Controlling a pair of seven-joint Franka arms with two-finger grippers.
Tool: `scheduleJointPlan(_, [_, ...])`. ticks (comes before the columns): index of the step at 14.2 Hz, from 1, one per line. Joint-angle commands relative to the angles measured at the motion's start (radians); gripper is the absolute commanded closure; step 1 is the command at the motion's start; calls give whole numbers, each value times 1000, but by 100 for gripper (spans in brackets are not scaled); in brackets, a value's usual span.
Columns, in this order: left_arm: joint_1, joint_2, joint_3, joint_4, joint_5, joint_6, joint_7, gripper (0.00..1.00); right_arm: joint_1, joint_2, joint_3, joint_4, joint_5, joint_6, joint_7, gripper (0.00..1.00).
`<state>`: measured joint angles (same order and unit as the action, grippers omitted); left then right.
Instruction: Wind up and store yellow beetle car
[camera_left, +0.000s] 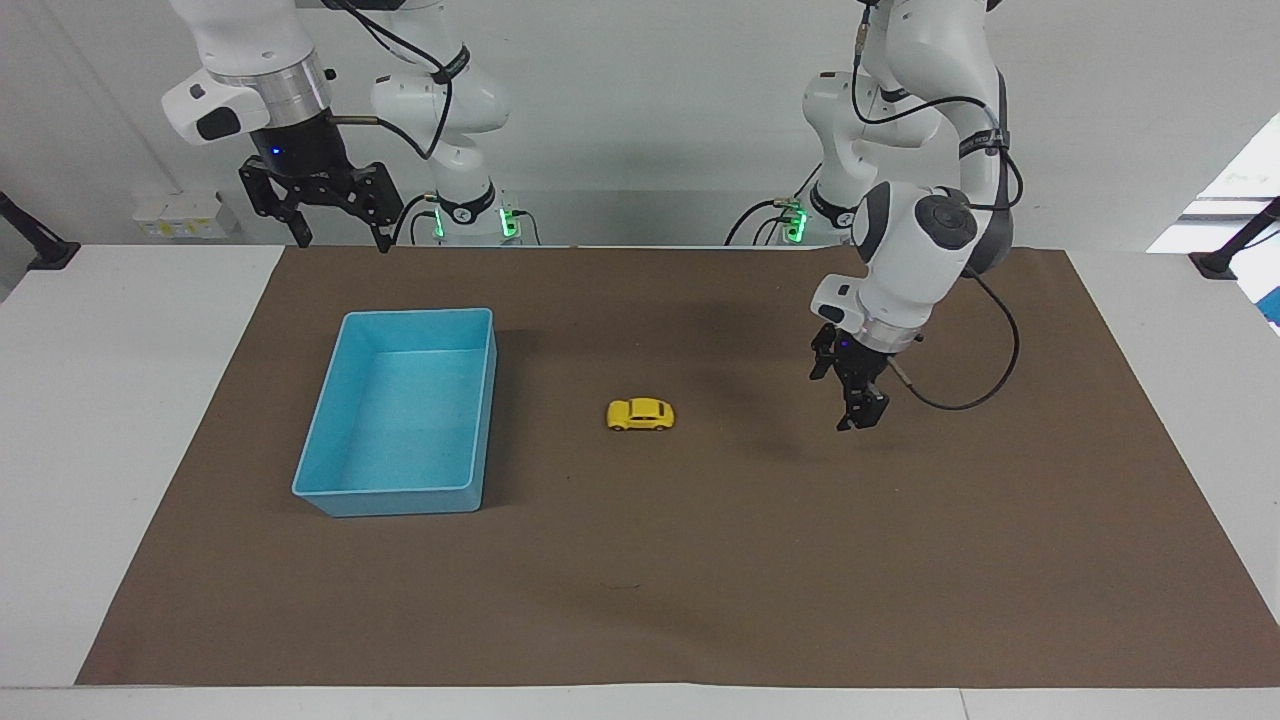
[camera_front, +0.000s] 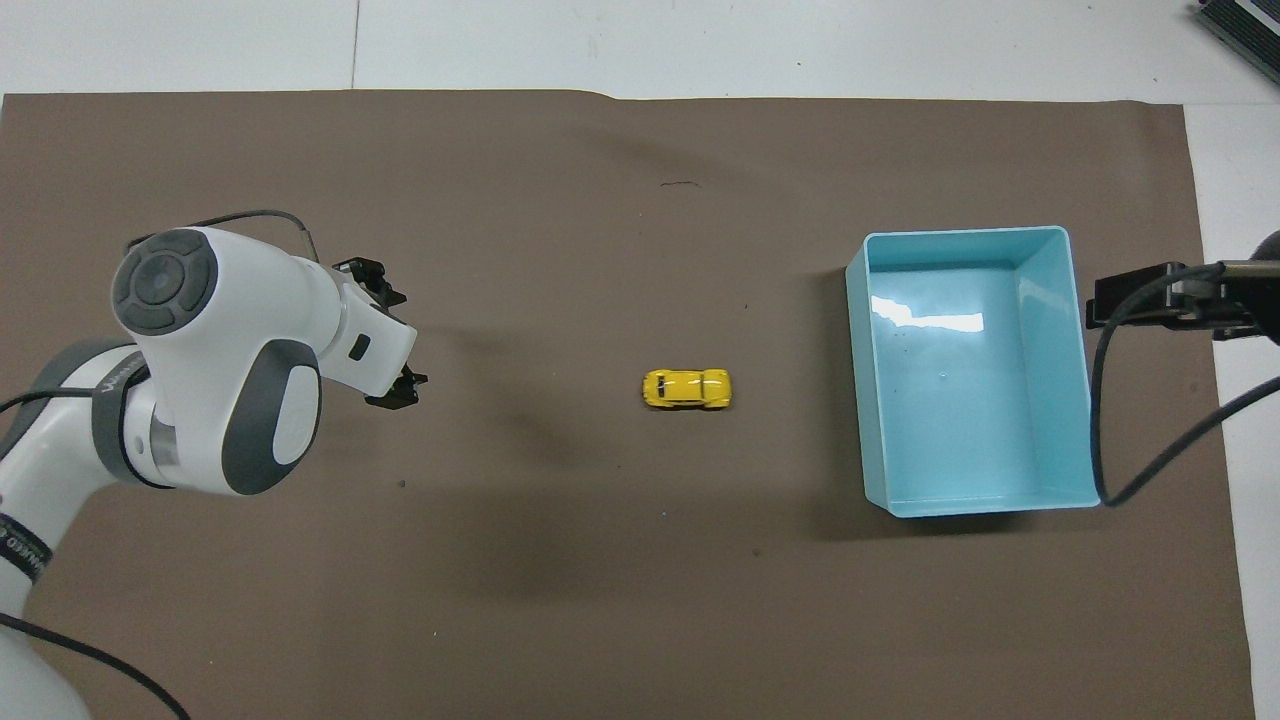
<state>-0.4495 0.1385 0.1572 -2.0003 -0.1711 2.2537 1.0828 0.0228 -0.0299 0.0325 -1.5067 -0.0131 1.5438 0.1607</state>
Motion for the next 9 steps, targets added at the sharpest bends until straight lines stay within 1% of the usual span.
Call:
scheduleJointPlan(1, [15, -2, 2, 41, 1, -57, -218, 0, -14, -13, 3, -12, 30, -5, -6, 0])
scheduleJointPlan(3, [17, -7, 16, 121, 77, -159, -375, 0, -14, -16, 4, -13, 28, -20, -6, 0])
scheduleJointPlan(4, [17, -7, 21, 162, 94, -221, -485, 0, -14, -25, 3, -14, 28, -74, -6, 0])
scheduleJointPlan(6, [18, -7, 53, 225, 99, -310, -709, 0, -14, -25, 3, -12, 30, -90, -7, 0])
scheduleJointPlan(7, [18, -8, 74, 248, 99, -337, -780, 0, -12, -27, 4, -12, 30, -93, -7, 0])
scheduleJointPlan(9, [18, -22, 132, 279, 99, -382, -811, 0, -6, -31, 15, -9, 27, -109, -10, 0])
